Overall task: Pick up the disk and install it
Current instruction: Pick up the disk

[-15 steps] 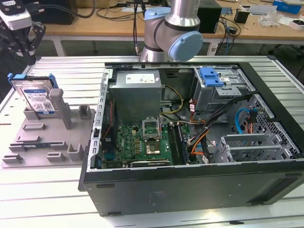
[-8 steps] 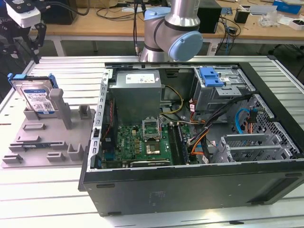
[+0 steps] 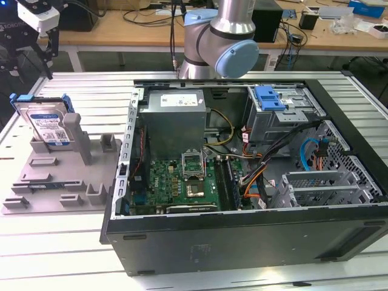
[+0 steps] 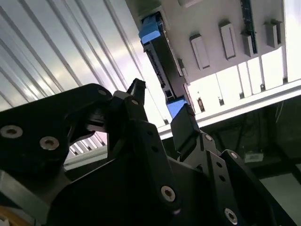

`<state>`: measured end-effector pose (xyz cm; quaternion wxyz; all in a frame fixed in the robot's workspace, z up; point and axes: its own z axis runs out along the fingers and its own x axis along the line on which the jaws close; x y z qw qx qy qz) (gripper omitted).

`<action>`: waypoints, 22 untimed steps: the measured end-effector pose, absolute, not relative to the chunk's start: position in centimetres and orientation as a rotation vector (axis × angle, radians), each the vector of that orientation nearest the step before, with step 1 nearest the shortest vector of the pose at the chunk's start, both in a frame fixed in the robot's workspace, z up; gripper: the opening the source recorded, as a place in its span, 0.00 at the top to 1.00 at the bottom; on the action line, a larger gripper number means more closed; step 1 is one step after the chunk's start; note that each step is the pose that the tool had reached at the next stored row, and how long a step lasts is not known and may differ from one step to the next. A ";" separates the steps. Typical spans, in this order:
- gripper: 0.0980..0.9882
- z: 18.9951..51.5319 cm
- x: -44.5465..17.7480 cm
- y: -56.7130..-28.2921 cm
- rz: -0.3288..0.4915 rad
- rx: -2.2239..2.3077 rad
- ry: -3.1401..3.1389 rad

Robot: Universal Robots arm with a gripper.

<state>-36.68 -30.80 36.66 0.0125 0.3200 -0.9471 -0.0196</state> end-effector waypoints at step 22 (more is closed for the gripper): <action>0.55 36.6 -36.7 -30.8 -0.041 1.745 -2.569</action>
